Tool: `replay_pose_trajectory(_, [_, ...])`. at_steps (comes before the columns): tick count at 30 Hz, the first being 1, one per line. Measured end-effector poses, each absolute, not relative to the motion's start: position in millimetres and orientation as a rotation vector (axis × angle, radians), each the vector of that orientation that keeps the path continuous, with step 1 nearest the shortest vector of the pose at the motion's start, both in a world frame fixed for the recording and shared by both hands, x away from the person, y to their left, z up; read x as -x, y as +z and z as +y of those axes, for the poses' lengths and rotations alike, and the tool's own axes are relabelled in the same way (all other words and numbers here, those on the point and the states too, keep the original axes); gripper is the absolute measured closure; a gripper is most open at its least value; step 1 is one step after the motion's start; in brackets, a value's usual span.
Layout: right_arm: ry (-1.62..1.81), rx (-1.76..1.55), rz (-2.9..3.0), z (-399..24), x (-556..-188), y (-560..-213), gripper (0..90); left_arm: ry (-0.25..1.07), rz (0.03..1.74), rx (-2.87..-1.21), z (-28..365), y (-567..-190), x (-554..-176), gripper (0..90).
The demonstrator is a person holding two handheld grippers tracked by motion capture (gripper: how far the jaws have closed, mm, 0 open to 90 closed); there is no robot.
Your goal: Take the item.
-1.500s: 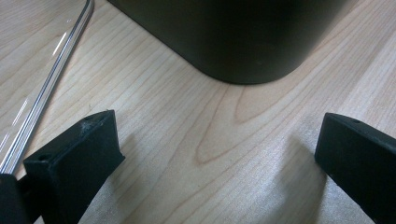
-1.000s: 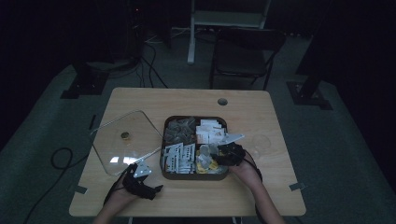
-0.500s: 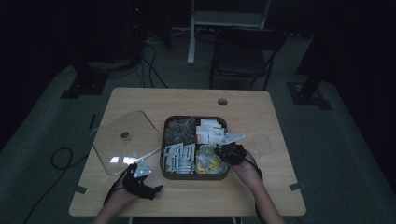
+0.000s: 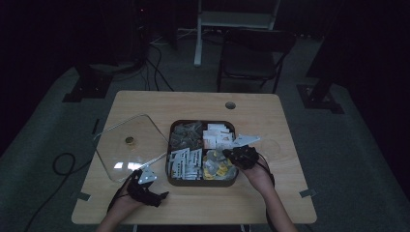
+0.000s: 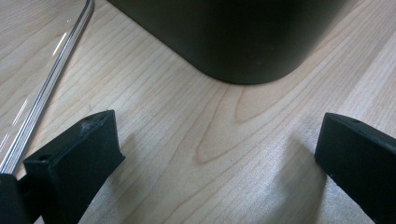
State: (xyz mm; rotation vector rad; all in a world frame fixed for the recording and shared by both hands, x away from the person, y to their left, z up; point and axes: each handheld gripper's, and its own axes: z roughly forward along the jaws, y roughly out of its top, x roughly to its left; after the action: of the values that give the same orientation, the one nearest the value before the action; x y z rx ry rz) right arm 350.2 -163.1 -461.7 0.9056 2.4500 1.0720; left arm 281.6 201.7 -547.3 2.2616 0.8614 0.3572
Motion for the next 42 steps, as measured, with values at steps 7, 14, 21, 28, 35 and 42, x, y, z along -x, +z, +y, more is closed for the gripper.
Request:
replay_pose_trajectory(7, [1.108,-0.897,2.43,-169.1,-347.1,-449.3,90.0,0.358,0.861,-2.262,201.7,-547.3,-281.6,0.8])
replay_pose_trajectory(14, [1.115,-0.888,2.398,-178.4,-344.7,-436.9,90.0,0.359,0.866,-2.258,201.6,-547.4,-281.6,0.8])
replay_pose_trajectory(21, [1.135,-0.91,2.355,-193.0,-342.7,-427.4,90.0,0.359,0.864,-2.261,201.8,-547.3,-281.7,0.8])
replay_pose_trajectory(28, [1.138,-0.938,2.307,-211.1,-341.3,-419.0,90.0,0.359,0.865,-2.261,201.8,-547.2,-281.7,0.8])
replay_pose_trajectory(35, [1.129,-0.977,2.264,-232.5,-340.3,-411.6,90.0,0.358,0.865,-2.261,201.7,-547.2,-281.6,0.8])
replay_pose_trajectory(42, [1.114,-1.039,2.214,-256.6,-341.7,-409.7,90.0,0.358,0.866,-2.26,201.7,-547.2,-281.6,0.8])
